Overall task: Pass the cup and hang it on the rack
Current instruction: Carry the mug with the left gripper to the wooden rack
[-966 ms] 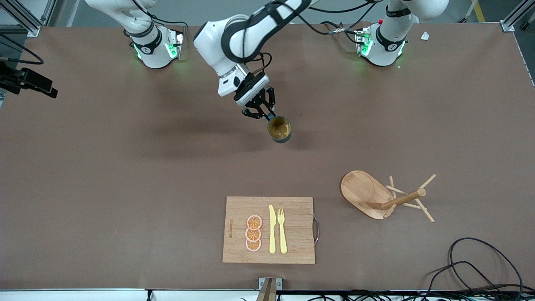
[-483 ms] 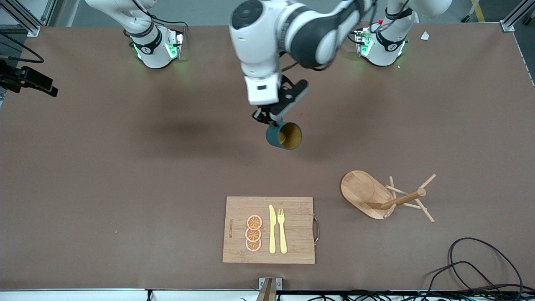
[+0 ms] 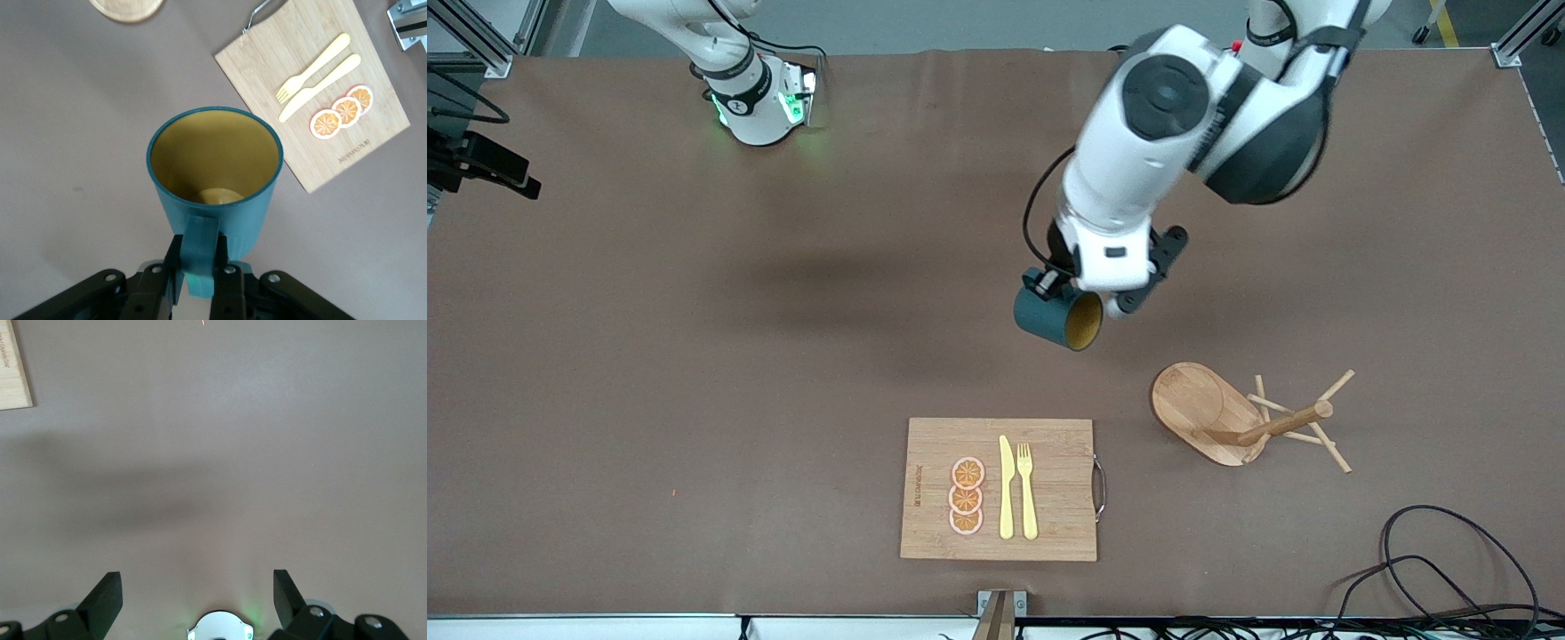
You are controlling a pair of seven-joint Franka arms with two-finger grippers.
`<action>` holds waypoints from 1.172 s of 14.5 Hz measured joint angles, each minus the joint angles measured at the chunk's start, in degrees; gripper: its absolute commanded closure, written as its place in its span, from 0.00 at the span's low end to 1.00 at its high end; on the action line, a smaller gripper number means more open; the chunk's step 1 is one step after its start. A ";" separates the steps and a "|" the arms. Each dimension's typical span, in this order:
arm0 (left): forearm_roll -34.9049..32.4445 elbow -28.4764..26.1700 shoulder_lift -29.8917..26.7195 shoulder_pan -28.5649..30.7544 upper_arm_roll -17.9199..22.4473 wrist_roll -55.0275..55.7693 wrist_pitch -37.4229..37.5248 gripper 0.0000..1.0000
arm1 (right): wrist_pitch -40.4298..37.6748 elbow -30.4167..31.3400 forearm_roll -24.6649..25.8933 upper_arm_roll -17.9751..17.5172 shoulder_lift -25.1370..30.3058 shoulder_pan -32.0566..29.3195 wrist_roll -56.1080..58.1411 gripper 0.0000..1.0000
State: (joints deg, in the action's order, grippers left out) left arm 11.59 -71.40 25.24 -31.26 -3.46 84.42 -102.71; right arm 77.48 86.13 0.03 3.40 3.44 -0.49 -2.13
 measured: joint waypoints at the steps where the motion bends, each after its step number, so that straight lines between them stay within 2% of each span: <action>1: 2.75 -0.09 -0.15 2.20 0.01 -1.92 0.00 0.99 | 0.00 0.00 0.00 -0.01 0.46 -0.01 0.05 0.00; 5: 13.19 -2.00 -0.99 11.74 -0.02 -11.10 0.97 0.99 | 0.11 0.11 -0.40 -0.12 0.81 -0.01 0.19 0.00; 12: 28.53 -4.45 -1.05 25.79 -0.04 -26.48 8.54 1.00 | 0.11 0.30 -1.02 0.03 0.81 -0.17 1.06 0.00; 17: 38.00 -7.06 0.42 32.55 -0.04 -33.59 12.66 0.99 | 0.09 0.32 -1.07 0.03 0.81 -0.17 1.31 0.00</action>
State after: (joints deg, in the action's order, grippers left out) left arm 49.60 -78.46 25.66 1.29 -3.51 50.84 -90.05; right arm 77.57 86.46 -1.04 3.43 4.25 -0.66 -0.82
